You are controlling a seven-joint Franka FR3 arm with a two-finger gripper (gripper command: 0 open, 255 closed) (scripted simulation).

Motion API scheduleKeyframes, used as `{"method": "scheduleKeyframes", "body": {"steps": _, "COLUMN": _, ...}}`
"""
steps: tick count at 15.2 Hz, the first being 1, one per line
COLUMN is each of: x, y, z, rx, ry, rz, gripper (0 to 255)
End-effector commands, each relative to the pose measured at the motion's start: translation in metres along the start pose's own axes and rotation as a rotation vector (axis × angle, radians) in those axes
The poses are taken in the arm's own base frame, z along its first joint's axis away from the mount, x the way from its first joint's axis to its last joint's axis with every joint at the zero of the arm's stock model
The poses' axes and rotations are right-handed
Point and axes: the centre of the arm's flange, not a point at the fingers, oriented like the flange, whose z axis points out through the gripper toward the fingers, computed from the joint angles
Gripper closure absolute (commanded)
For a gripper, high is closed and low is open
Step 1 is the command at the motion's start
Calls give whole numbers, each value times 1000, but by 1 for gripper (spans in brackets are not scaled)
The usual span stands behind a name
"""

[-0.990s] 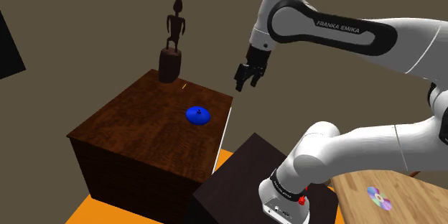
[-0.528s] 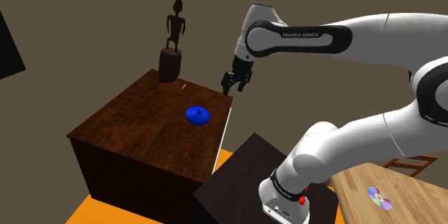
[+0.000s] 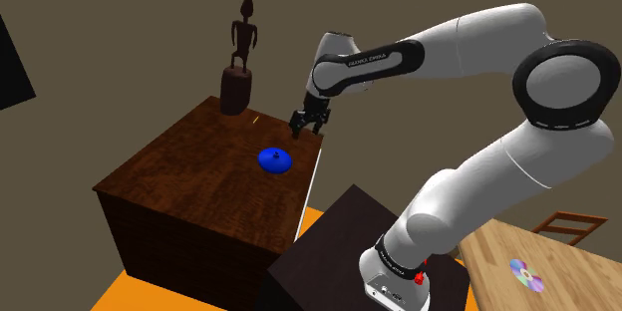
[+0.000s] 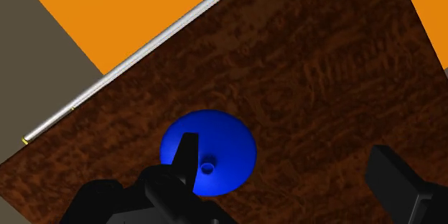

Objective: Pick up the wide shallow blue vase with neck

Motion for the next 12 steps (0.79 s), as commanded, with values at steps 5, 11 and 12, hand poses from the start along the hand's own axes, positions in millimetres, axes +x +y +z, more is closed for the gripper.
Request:
{"method": "scheduleKeyframes", "body": {"steps": 5, "x": 52, "y": 18, "z": 59, "rx": 3, "ry": 18, "rz": 29, "gripper": 0}}
{"method": "scheduleKeyframes", "body": {"steps": 11, "x": 102, "y": 34, "z": 116, "rx": 8, "ry": 33, "rz": 57, "gripper": 0}}
{"method": "scheduleKeyframes", "body": {"steps": 12, "x": 111, "y": 37, "z": 125, "rx": 8, "ry": 36, "rz": 61, "gripper": 0}}
